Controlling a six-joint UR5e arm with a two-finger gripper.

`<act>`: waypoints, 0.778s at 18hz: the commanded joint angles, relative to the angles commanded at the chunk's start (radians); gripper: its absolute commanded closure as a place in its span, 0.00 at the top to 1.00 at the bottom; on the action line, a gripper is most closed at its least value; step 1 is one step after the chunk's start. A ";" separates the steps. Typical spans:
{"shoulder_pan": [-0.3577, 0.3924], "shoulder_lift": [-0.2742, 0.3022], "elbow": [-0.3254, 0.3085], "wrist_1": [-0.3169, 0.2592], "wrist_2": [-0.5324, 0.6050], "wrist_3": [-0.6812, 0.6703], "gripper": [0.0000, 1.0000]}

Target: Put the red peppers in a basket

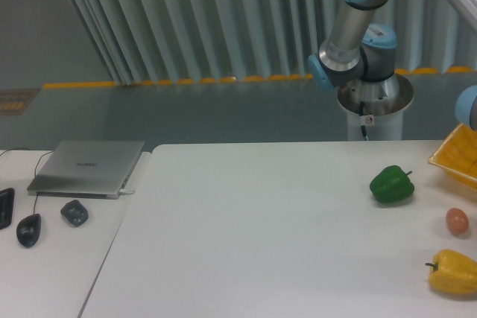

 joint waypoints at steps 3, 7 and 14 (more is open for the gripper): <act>0.005 -0.011 0.000 0.002 0.002 -0.002 1.00; 0.005 -0.023 0.003 0.005 0.049 -0.003 1.00; 0.003 -0.043 0.000 0.026 0.051 -0.005 1.00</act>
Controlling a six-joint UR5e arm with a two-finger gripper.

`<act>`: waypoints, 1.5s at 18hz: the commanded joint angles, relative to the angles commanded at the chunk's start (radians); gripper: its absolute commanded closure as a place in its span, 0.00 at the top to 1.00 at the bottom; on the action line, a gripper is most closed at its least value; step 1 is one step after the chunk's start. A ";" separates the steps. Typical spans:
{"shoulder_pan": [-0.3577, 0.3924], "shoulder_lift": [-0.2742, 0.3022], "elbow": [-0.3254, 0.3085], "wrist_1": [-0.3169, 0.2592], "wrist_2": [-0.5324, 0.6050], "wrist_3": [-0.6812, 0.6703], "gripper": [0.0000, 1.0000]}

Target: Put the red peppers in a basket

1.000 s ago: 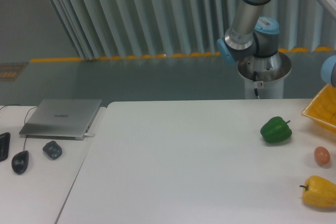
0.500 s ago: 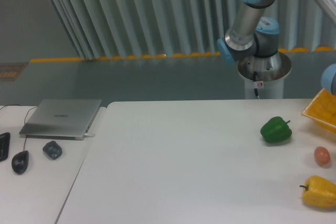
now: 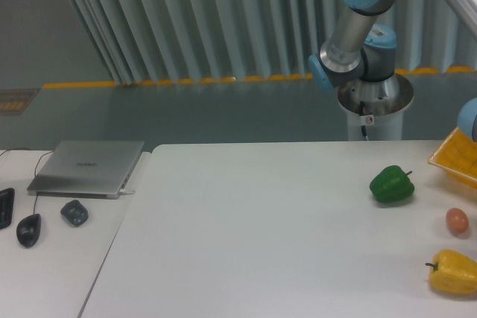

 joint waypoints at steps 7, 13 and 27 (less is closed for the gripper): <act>-0.002 -0.025 -0.006 0.054 0.000 0.014 0.60; 0.000 -0.008 0.005 0.052 0.000 0.015 0.37; -0.020 0.259 -0.120 -0.057 0.000 0.021 0.37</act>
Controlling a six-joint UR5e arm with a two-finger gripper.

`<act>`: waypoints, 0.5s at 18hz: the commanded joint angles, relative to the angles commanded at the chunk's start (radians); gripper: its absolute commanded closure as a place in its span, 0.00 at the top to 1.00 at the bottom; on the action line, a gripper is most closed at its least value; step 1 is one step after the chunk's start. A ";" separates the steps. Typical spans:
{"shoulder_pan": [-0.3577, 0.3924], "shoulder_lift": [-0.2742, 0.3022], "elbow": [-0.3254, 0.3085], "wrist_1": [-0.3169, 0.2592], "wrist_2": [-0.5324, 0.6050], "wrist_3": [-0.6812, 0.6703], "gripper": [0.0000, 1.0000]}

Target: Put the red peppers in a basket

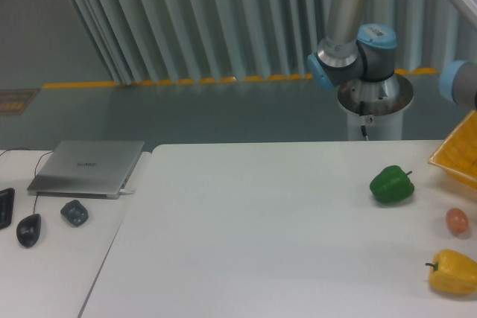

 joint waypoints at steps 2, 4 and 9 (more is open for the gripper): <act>0.012 0.021 -0.014 -0.029 0.000 0.040 0.38; 0.035 0.048 -0.028 -0.064 0.002 0.130 0.39; 0.072 0.075 -0.032 -0.112 0.003 0.207 0.39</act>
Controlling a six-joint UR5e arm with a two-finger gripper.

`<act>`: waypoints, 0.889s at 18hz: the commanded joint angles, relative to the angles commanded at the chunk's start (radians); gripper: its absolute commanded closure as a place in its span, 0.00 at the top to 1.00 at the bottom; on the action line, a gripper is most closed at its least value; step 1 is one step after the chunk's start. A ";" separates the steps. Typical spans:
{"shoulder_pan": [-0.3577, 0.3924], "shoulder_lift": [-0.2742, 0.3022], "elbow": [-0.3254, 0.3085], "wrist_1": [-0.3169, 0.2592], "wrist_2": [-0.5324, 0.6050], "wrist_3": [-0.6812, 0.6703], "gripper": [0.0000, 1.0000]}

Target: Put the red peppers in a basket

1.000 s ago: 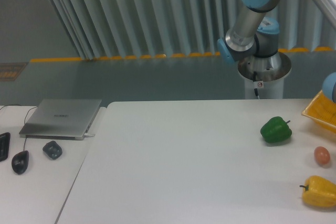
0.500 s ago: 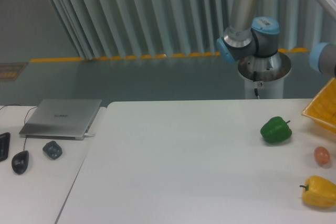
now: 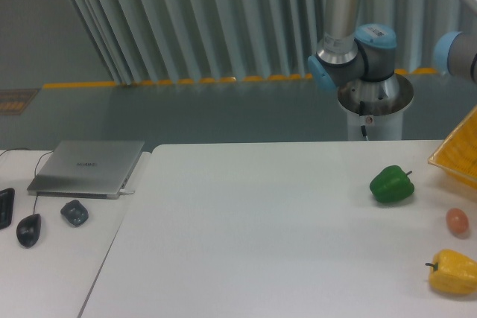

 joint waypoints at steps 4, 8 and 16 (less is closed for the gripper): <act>0.032 0.032 -0.012 -0.069 -0.002 0.086 0.39; 0.075 0.066 -0.034 -0.121 -0.003 0.195 0.40; 0.199 0.149 -0.063 -0.209 -0.009 0.440 0.46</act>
